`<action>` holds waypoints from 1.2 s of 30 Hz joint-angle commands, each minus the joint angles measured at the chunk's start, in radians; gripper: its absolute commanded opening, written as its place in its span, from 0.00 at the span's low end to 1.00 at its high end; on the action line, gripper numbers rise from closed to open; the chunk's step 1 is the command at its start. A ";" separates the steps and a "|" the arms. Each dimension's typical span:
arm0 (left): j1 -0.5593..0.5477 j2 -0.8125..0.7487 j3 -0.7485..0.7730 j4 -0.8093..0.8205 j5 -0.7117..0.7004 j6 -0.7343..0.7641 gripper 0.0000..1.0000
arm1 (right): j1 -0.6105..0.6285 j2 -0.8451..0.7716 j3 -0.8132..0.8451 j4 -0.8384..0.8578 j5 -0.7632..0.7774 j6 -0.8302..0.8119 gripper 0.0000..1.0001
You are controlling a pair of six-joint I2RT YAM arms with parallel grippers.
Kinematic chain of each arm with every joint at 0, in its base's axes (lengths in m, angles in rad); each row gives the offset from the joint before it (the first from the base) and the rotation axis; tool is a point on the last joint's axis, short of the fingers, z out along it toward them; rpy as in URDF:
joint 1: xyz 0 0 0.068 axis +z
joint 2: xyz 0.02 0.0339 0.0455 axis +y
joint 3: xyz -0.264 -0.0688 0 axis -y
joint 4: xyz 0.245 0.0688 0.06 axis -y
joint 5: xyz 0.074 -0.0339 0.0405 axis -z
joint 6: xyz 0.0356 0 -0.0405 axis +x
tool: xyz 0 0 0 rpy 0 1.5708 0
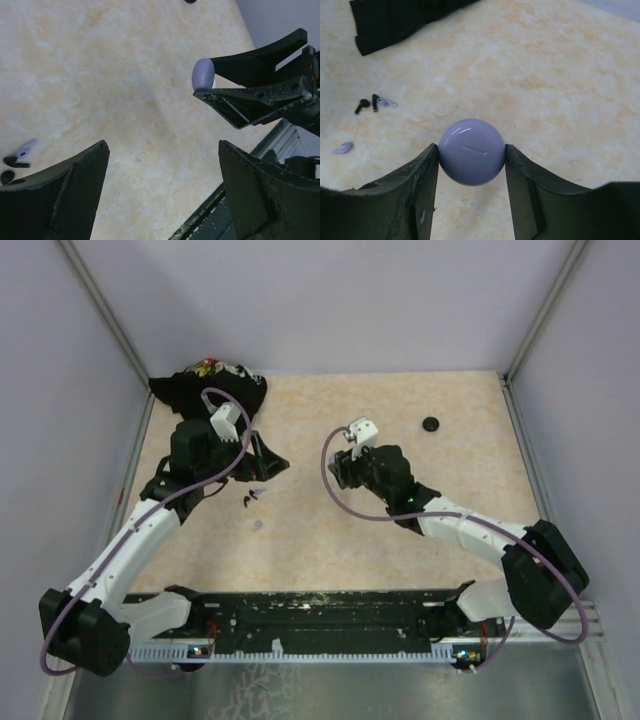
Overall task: Insert the wireless bluetooth earbuds into the charging case
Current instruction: Pick up the charging case at the center of the board.
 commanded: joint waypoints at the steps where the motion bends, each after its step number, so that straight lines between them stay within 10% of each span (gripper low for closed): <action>1: 0.005 0.036 0.051 0.086 0.145 -0.071 0.93 | 0.058 -0.076 -0.054 0.235 -0.055 -0.101 0.42; 36: -0.137 0.207 0.052 0.231 0.289 -0.150 0.49 | 0.208 -0.105 -0.156 0.479 -0.176 -0.266 0.39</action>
